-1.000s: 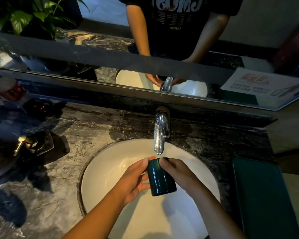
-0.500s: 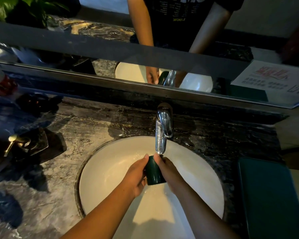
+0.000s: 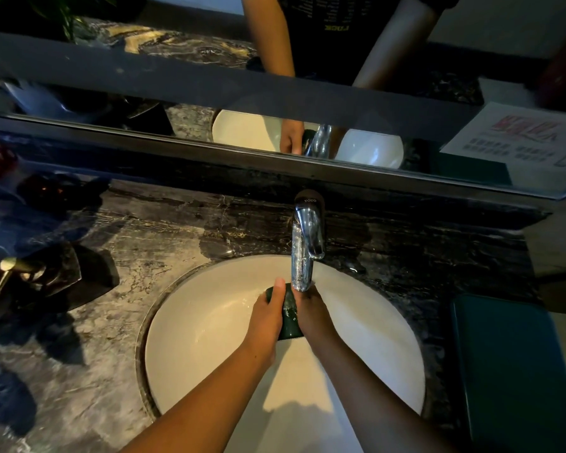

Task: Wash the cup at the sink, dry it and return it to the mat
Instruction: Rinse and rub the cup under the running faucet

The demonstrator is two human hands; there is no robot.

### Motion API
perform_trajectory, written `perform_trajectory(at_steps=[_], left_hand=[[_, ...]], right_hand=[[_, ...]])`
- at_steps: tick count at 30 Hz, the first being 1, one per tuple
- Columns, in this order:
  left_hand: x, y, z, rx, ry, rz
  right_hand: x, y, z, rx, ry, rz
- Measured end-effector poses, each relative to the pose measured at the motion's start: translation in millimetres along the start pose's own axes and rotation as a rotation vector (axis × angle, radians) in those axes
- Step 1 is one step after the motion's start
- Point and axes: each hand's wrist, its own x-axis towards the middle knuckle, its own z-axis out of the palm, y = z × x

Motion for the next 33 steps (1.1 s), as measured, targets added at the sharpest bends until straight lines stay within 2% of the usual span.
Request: perform_trajectory(at_steps=[2,6,10,13,15,18,22,26,30,33], left_hand=[[-1,-1,-4,-0.003,-0.025,0.001],[0,1,-9,-0.061,-0.068,-0.035],[2,-1,-9,0.001,-0.074,0.025],[5,-4,-11,0.109,0.082,0.11],[6,-6,-12,0.145,0.13,0.125],[6,-8,-10,0.194,0.072,0.08],[1,-10,-8,0.191,-0.002,0.118],[1,-7,-7,0.159,0.026,0.11],[2,1,-9,0.128,0.071,0.11],[1,3,-12,0.048,0.029,0.037]], right_hand=[[3,3,-2,0.102,-0.019,0.041],[-1,11,-4,0.479,-0.036,0.235],[-2,14,-2,0.63,-0.051,0.271],[-3,13,-2,0.561,-0.085,0.21],[-6,10,1,0.448,-0.082,0.151],[-9,7,6,0.311,-0.071,0.097],[-10,6,8,0.181,-0.039,0.028],[-8,4,10,0.181,-0.025,0.097],[-7,8,6,0.31,-0.017,0.078],[-5,10,1,0.333,-0.024,0.075]])
